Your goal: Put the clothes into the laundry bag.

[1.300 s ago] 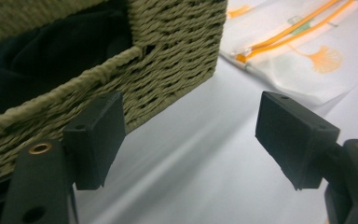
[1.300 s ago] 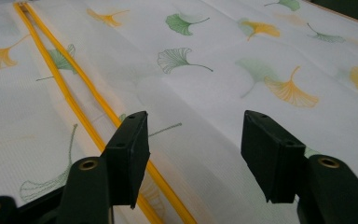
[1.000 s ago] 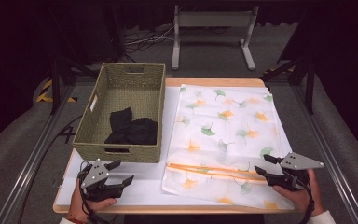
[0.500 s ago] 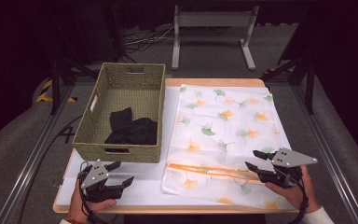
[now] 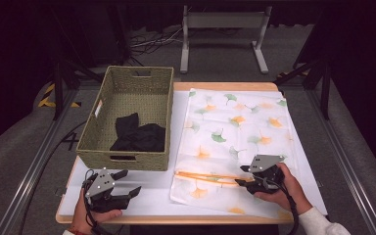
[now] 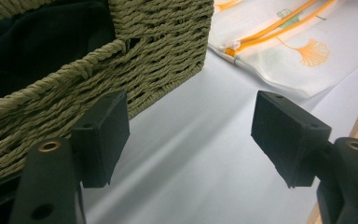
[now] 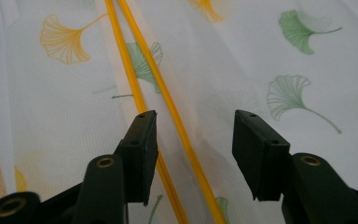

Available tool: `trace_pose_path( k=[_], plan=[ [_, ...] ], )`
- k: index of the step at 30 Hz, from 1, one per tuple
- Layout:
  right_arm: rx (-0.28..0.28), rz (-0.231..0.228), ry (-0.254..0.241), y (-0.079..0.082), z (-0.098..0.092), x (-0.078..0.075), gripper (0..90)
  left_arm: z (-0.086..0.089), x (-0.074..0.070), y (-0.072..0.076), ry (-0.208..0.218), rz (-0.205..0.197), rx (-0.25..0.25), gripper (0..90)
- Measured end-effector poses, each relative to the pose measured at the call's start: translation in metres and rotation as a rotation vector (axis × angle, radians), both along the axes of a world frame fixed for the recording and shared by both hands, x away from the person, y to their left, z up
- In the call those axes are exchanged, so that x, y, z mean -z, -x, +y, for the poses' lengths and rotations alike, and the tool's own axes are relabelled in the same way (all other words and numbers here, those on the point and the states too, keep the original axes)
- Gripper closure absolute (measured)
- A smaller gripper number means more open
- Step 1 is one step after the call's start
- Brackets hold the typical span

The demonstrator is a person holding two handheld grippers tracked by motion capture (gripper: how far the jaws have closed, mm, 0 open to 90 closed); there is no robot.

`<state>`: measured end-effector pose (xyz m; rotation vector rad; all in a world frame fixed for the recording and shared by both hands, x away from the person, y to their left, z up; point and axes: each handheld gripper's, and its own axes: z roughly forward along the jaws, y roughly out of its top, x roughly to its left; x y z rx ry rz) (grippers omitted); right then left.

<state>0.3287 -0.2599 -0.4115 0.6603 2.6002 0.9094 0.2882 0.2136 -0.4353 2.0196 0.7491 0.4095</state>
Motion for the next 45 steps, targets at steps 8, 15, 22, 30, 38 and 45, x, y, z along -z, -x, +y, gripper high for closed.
trace_pose_path(
  k=[8,15,22,30,38,45],
  plan=[
    [0.024,0.043,0.009,-0.011,0.0,0.01,50.4,-0.001,0.001,0.0,0.001,0.007,0.005,28.1],
    [0.048,0.089,0.001,-0.02,-0.002,0.018,51.9,-0.001,0.001,-0.001,-0.007,0.005,0.011,28.1],
    [0.066,0.107,-0.031,-0.023,-0.006,0.021,57.5,-0.002,0.002,-0.001,-0.006,0.011,0.013,28.2],
    [0.1,0.093,-0.04,-0.025,-0.01,0.021,75.1,-0.003,0.002,-0.002,-0.012,0.013,0.021,28.3],
    [0.117,0.081,-0.037,-0.026,-0.009,0.02,84.0,-0.003,0.003,-0.002,-0.012,0.017,0.024,28.3],
    [0.114,0.049,-0.038,-0.023,-0.009,0.017,87.3,-0.002,0.002,-0.002,-0.011,0.015,0.024,28.3]
  ],
)
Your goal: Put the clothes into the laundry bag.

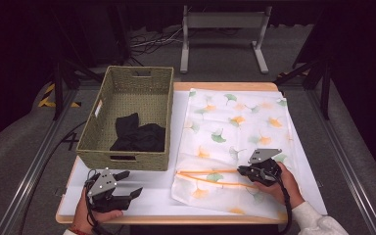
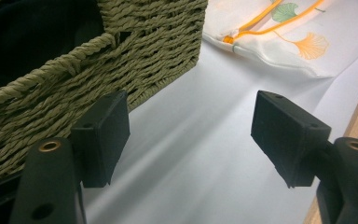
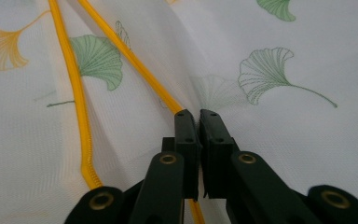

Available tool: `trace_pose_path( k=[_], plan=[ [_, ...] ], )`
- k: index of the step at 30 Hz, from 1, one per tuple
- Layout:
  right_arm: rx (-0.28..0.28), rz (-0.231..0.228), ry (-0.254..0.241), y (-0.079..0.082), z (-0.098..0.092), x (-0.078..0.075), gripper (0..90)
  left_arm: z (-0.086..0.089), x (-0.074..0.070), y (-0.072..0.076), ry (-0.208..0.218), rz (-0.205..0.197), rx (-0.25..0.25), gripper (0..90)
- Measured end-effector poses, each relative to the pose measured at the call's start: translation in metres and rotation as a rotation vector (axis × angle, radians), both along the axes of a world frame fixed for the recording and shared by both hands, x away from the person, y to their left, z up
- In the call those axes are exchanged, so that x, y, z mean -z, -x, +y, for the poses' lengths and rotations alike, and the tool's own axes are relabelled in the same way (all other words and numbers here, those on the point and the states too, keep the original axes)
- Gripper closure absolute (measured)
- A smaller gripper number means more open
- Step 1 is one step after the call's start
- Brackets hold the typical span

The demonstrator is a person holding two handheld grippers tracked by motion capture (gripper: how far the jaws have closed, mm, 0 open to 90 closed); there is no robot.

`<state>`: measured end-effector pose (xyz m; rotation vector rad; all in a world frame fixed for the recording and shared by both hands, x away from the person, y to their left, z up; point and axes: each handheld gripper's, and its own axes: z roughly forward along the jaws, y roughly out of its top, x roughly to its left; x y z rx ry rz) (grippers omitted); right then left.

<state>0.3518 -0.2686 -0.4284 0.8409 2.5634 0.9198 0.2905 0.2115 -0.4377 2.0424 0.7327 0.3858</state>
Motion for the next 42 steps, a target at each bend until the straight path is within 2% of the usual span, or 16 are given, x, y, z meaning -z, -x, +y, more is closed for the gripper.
trace_pose_path(
  k=[23,42],
  plan=[
    [0.0,-0.172,-0.026,0.011,-0.002,-0.038,88.9,0.0,0.001,-0.001,0.016,0.013,-0.006,27.8],
    [0.011,-0.246,-0.042,0.009,0.001,-0.059,89.1,0.001,0.001,-0.001,0.02,0.011,-0.004,27.5]
  ],
)
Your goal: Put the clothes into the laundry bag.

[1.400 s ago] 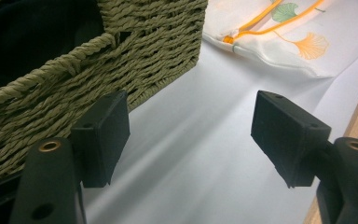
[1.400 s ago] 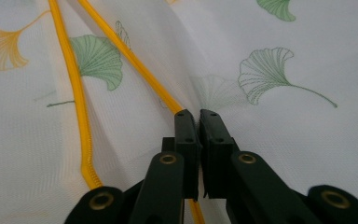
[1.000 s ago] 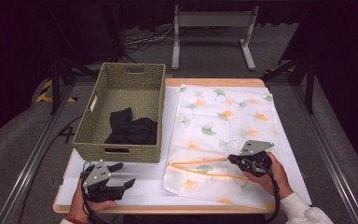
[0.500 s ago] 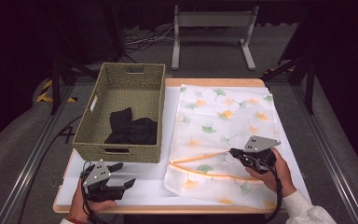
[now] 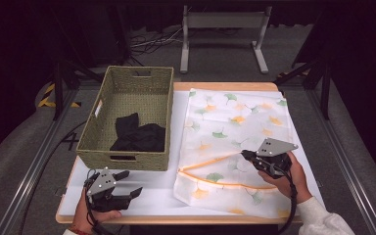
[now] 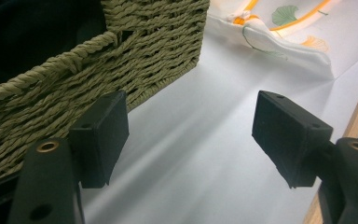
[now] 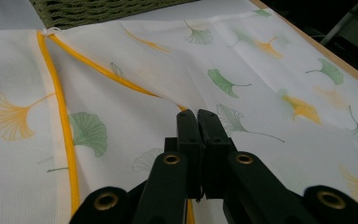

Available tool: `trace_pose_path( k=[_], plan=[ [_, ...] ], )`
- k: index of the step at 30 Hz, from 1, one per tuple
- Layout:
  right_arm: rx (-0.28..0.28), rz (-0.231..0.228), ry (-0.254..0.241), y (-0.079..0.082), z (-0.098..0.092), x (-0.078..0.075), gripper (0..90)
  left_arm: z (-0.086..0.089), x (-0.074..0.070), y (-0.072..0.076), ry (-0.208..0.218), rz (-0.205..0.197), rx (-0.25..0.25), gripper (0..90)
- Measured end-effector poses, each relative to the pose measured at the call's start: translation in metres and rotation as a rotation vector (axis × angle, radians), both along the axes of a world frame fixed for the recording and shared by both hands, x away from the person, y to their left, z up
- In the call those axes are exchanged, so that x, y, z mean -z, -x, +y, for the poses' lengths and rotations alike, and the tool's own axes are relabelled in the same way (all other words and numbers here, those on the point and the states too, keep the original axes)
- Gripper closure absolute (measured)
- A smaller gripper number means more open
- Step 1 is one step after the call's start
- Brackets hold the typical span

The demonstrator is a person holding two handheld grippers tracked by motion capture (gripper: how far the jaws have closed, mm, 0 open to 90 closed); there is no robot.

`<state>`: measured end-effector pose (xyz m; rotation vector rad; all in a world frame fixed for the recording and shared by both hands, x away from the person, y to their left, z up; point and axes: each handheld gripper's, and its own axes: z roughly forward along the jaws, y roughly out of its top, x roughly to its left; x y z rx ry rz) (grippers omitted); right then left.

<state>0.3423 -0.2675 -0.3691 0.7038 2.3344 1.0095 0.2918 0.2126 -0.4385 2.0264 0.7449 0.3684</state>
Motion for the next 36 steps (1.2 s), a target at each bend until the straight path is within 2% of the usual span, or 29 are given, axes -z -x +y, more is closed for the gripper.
trace_pose_path(
  k=[12,27,36],
  plan=[
    [0.002,-0.045,-0.016,-0.003,0.002,-0.018,89.5,0.0,0.0,0.0,0.001,0.005,0.006,27.2],
    [-0.014,-0.081,-0.016,-0.004,0.008,-0.027,89.8,0.0,0.0,0.0,0.003,0.006,0.006,26.7],
    [-0.005,-0.105,-0.02,-0.004,0.008,-0.035,89.8,-0.001,0.0,0.0,0.006,0.005,0.004,26.5]
  ],
)
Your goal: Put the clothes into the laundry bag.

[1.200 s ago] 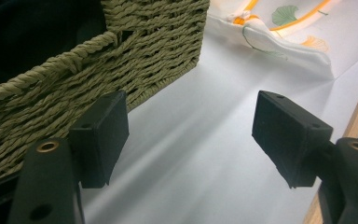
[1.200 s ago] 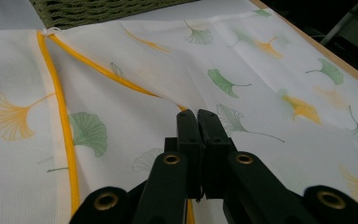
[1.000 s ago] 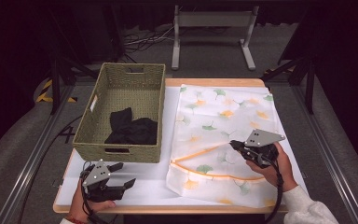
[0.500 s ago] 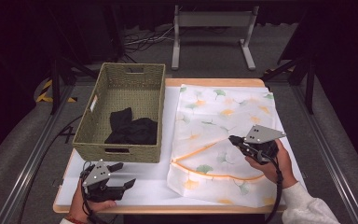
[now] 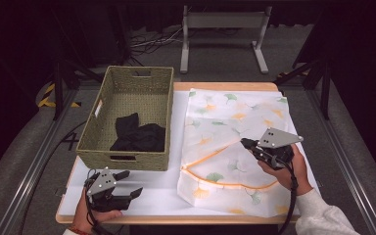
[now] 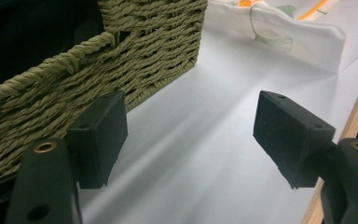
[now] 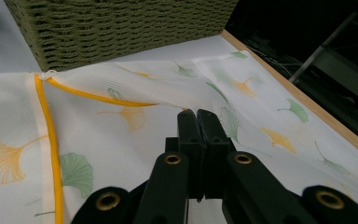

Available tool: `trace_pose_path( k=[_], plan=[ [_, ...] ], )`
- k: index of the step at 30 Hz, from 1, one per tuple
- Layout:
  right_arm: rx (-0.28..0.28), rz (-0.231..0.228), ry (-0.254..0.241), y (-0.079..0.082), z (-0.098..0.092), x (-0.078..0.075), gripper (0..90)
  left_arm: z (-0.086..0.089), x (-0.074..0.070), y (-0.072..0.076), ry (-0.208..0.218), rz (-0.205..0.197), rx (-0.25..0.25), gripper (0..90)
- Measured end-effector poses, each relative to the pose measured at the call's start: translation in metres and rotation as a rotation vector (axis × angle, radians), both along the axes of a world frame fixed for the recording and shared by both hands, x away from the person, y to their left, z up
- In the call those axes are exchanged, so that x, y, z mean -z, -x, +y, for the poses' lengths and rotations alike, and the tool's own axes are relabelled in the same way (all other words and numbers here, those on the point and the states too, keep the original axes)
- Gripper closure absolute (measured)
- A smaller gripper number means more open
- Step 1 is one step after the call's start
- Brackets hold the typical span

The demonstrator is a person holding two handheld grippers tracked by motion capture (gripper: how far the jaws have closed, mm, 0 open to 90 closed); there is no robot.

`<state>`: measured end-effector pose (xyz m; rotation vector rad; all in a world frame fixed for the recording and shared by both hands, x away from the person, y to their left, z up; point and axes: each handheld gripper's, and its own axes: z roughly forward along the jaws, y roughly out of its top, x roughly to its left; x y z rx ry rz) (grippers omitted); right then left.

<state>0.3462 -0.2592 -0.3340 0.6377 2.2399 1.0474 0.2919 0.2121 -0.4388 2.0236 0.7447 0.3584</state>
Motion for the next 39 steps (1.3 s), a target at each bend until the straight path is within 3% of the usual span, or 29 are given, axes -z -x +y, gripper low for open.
trace_pose_path(
  k=[10,18,28,34,39],
  plan=[
    [0.0,-0.018,-0.021,0.0,0.002,-0.008,89.8,0.001,-0.002,0.001,-0.006,-0.006,0.003,26.3],
    [0.004,-0.032,-0.03,0.001,0.004,-0.01,89.8,0.002,-0.009,0.008,-0.005,-0.054,0.009,25.8],
    [0.005,-0.041,-0.055,0.001,0.004,-0.011,89.9,0.007,-0.029,0.016,0.048,-0.107,0.003,22.6],
    [0.004,-0.046,-0.068,0.002,0.003,-0.013,89.9,0.013,-0.041,0.017,0.055,-0.125,-0.021,19.4],
    [0.0,-0.041,-0.067,0.002,0.003,-0.013,89.9,0.015,-0.058,0.014,0.054,-0.142,-0.017,17.0]
  ],
)
